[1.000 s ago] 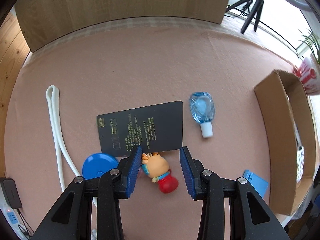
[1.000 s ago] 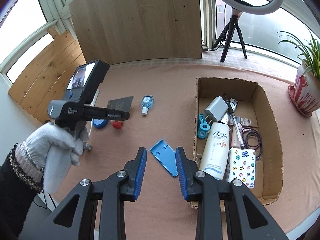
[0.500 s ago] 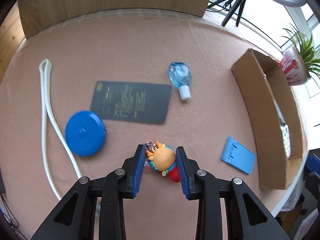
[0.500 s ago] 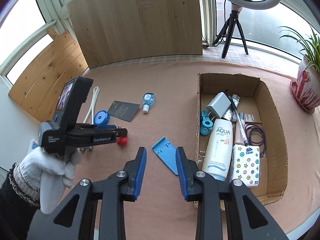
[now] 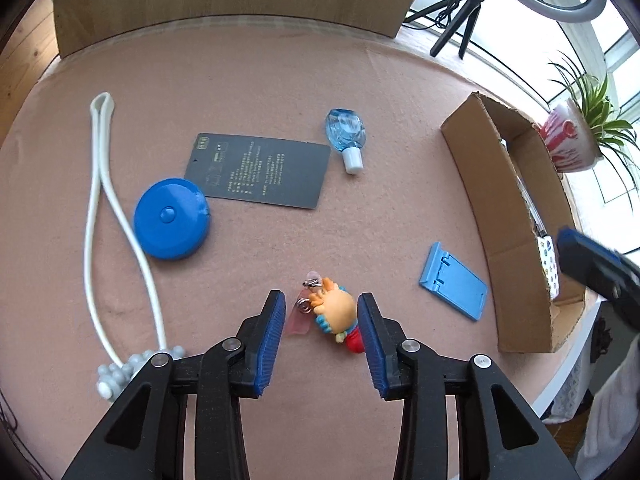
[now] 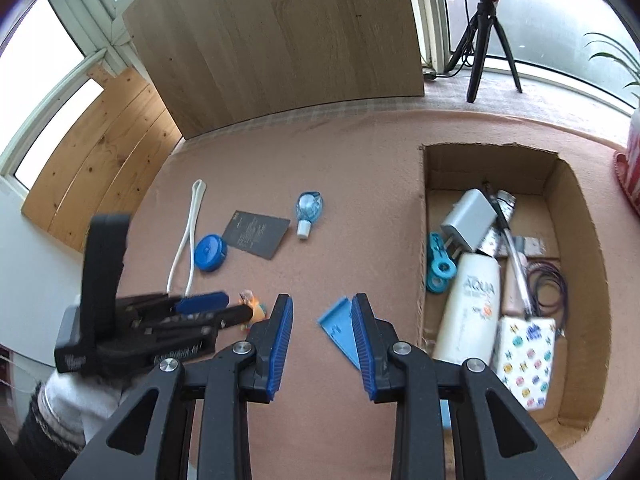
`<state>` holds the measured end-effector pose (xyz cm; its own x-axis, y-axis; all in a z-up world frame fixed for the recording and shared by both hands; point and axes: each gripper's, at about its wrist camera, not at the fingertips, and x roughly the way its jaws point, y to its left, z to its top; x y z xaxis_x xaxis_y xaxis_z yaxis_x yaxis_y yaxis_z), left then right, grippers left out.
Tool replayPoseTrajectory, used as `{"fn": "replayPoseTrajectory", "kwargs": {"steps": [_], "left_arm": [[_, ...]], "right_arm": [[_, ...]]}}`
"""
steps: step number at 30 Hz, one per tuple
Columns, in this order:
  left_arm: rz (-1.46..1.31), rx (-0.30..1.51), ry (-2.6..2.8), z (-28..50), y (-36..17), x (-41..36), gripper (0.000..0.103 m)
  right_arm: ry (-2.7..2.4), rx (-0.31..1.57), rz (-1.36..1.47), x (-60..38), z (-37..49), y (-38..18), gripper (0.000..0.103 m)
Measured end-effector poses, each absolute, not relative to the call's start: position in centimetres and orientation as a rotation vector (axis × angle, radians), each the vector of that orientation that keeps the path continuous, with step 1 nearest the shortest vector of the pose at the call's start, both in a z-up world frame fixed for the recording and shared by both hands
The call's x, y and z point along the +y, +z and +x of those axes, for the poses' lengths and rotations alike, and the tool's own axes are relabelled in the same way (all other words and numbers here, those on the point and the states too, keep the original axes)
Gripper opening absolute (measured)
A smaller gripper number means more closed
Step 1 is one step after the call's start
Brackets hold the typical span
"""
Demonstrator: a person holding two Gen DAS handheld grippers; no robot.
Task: Organize objects
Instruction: 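Grasp the cartoon figure keychain with the left gripper while the right grasps the blue sanitizer bottle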
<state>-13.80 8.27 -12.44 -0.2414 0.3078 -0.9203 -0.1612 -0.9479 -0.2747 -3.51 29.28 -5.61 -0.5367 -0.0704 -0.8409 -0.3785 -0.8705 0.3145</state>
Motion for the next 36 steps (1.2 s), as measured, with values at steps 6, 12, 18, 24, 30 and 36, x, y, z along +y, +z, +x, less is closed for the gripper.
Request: {"fn": "replayPoseTrajectory", "kwargs": {"steps": [6,12,18,24,30,36], "left_arm": [[-1.750,-0.188,2.241,-12.8,-12.3,8.5,0.051],[-1.745,-0.185,2.285,-12.4,-12.6,9.6,0.043],[-1.719,-0.154,2.301,-11.8,-12.9,10.4,0.030],[-1.722,-0.225,2.292,-11.6,-12.9,9.2,0.023],[-1.723,-0.264,2.279,-11.4,-12.9,8.8,0.020],[-1.722,-0.289,2.274,-11.5,-12.7,8.9,0.018]], "right_arm": [[2.497,0.712,-1.434,29.9,-7.8,-6.9,0.038],[2.441,0.744,-1.507,30.9,-12.0,-9.4,0.038],[2.364,0.842,-1.560,32.0,-15.4,-11.9,0.038],[2.322,0.768,-1.609,31.1,-17.5,-13.4,0.038],[2.277,0.710,-1.647,31.0,-18.4,-14.8,0.038],[2.291,0.681,-1.657,30.9,-18.2,-14.7,0.023]]}}
